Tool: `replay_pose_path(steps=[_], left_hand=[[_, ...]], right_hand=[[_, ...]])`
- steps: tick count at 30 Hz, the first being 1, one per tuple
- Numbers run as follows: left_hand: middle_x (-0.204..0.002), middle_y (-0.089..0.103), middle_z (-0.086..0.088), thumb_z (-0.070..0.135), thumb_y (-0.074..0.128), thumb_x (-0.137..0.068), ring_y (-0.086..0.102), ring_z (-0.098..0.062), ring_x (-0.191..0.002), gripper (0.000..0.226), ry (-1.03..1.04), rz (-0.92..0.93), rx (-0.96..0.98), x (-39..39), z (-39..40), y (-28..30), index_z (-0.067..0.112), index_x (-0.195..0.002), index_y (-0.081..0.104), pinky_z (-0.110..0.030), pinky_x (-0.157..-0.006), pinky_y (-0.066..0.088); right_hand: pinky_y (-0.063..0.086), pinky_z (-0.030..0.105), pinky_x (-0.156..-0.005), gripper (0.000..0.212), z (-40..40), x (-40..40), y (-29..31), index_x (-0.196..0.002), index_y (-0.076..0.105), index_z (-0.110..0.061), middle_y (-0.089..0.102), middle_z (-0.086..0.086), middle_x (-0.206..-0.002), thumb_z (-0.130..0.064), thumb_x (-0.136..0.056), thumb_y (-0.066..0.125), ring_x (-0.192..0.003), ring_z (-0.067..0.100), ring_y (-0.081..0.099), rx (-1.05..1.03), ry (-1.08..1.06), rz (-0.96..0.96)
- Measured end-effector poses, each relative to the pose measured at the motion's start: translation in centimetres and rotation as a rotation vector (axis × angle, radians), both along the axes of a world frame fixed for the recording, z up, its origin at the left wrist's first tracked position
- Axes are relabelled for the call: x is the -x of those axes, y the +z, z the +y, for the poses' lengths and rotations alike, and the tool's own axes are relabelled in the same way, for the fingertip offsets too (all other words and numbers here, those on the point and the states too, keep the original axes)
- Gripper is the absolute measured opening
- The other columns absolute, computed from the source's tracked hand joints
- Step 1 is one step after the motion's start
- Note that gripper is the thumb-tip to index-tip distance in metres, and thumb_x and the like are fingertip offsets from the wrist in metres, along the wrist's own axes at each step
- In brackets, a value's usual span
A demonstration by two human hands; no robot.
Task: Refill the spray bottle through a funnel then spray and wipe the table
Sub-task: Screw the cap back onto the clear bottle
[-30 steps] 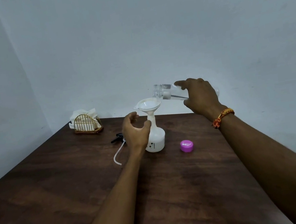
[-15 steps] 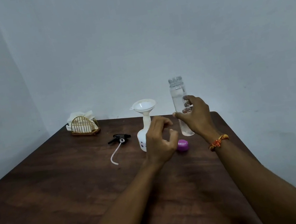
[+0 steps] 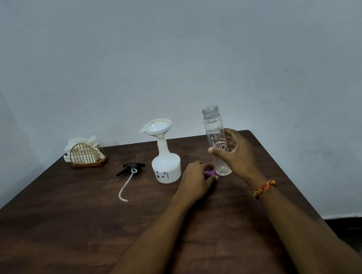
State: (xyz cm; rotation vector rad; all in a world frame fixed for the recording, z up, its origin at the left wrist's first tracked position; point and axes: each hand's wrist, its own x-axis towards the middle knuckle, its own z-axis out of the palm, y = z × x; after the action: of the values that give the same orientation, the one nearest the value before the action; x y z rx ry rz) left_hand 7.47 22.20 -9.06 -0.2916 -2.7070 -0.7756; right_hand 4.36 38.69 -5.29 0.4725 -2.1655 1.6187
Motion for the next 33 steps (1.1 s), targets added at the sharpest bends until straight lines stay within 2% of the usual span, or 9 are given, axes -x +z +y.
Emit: replay_pose_path(steps=[3,6,11,15,18,20,22,28,33], left_hand=[[-0.112,0.076,-0.005,0.024,0.079,-0.091,0.07,-0.016,-0.098,0.033,0.029,0.087,-0.146,-0.2,-0.1,0.5,0.015,-0.123,0.077,-0.022,-0.085,0.052],[-0.107,0.077,0.002,0.035,0.08,-0.091,0.07,-0.009,-0.092,0.035,0.167,0.348,-0.366,-0.5,-0.2,1.4,0.018,-0.121,0.075,-0.025,-0.084,0.058],[-0.112,0.076,0.005,0.028,0.078,-0.096,0.071,-0.011,-0.104,0.032,0.088,0.602,-0.652,-1.8,0.9,4.5,0.014,-0.124,0.072,-0.025,-0.087,0.058],[-0.125,0.073,0.001,0.022,0.076,-0.098,0.072,-0.016,-0.116,0.037,0.011,0.596,-0.894,-1.9,1.7,6.8,0.011,-0.132,0.067,-0.03,-0.098,0.058],[-0.117,0.075,0.016,0.018,0.074,-0.098,0.075,-0.013,-0.109,0.035,-0.047,0.533,-0.994,-1.5,2.6,8.2,0.012,-0.132,0.064,-0.028,-0.094,0.059],[-0.112,0.076,0.02,0.018,0.074,-0.098,0.075,-0.01,-0.106,0.037,-0.064,0.475,-0.999,-1.1,2.8,8.6,0.01,-0.133,0.064,-0.025,-0.092,0.059],[-0.118,0.076,0.011,0.021,0.075,-0.098,0.074,-0.01,-0.111,0.04,-0.06,0.442,-0.965,-0.8,2.7,8.8,0.01,-0.136,0.066,-0.025,-0.095,0.059],[-0.121,0.068,0.002,0.021,0.077,-0.096,0.068,-0.019,-0.114,0.033,-0.123,0.559,-0.547,0.0,2.0,9.2,0.017,-0.129,0.073,-0.04,-0.091,0.06],[-0.126,0.071,0.004,0.019,0.067,-0.102,0.066,-0.019,-0.118,0.03,-0.193,0.477,-0.514,0.2,1.3,9.2,0.018,-0.133,0.067,-0.043,-0.097,0.058]], right_hand=[[0.057,0.014,-0.088,0.063,0.4,0.4,-0.9,-0.132,0.066,-0.017,0.074,-0.012,-0.114,-0.022,-0.077,0.096,-0.101,-0.009,0.07,0.01,0.042,-0.001],[0.058,0.015,-0.091,0.062,0.5,0.7,-1.6,-0.132,0.066,-0.016,0.074,-0.01,-0.116,-0.019,-0.077,0.096,-0.103,-0.008,0.07,0.039,0.079,-0.016],[0.059,0.036,-0.102,0.062,0.2,0.4,-2.1,-0.135,0.065,-0.023,0.076,-0.005,-0.122,-0.022,-0.08,0.094,-0.114,0.009,0.073,0.073,0.157,-0.018],[0.06,0.049,-0.104,0.064,-0.4,-0.2,-2.2,-0.138,0.064,-0.02,0.077,-0.001,-0.123,-0.023,-0.08,0.093,-0.115,0.015,0.074,0.068,0.213,-0.02],[0.059,0.05,-0.104,0.062,-0.6,-0.5,-2.0,-0.141,0.062,-0.016,0.076,0.002,-0.124,-0.015,-0.085,0.09,-0.115,0.018,0.074,0.05,0.256,-0.015],[0.059,0.053,-0.104,0.061,-0.5,-0.5,-1.8,-0.142,0.061,-0.016,0.076,0.004,-0.125,-0.014,-0.087,0.087,-0.117,0.021,0.074,0.044,0.273,-0.01],[0.058,0.054,-0.104,0.062,-0.2,-0.6,-1.8,-0.144,0.061,-0.016,0.076,0.005,-0.127,-0.016,-0.088,0.087,-0.118,0.023,0.073,0.05,0.284,-0.02],[0.06,0.05,-0.102,0.065,0.0,-0.2,-1.8,-0.144,0.062,-0.014,0.076,0.002,-0.126,-0.028,-0.087,0.09,-0.115,0.019,0.074,0.023,0.292,-0.034],[0.06,0.047,-0.103,0.068,0.1,-0.3,-1.9,-0.147,0.06,-0.015,0.075,0.001,-0.128,-0.03,-0.087,0.089,-0.118,0.017,0.073,0.023,0.303,-0.036]])
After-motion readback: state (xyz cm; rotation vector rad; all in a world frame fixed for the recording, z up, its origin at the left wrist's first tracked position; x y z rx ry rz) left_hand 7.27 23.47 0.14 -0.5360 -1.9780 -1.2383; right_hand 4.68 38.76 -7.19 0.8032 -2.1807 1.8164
